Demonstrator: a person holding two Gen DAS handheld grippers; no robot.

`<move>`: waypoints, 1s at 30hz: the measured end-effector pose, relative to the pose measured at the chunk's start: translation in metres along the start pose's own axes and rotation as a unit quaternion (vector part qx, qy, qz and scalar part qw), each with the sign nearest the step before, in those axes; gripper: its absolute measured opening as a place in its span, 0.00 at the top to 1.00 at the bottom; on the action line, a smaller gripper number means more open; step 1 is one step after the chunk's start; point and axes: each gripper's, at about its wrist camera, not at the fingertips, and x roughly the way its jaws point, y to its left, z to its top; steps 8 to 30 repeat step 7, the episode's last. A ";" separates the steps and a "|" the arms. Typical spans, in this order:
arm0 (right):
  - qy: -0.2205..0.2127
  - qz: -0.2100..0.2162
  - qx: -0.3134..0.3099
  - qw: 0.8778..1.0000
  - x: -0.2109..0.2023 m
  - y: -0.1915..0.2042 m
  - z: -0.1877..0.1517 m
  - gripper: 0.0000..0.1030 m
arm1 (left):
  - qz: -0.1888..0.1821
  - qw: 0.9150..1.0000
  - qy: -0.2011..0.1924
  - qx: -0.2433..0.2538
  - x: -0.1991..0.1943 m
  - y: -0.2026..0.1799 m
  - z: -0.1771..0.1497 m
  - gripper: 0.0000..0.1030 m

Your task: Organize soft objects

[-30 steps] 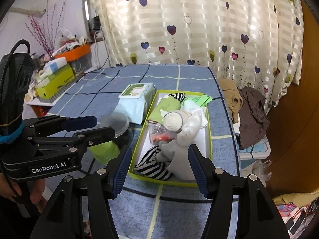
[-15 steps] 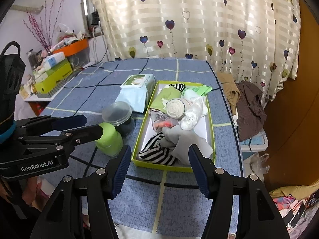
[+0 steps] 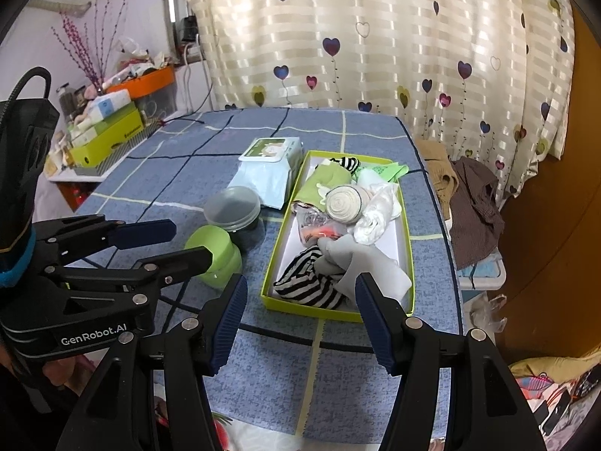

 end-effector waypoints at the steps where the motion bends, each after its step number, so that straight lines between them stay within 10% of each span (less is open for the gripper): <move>1: 0.000 0.000 0.000 1.000 0.000 0.000 0.000 0.42 | -0.003 1.000 0.000 -0.003 0.000 0.001 0.000 0.51; 30: 0.000 0.000 0.000 1.000 0.000 0.001 -0.001 0.42 | -0.004 1.000 -0.008 -0.007 -0.002 0.004 -0.001 0.51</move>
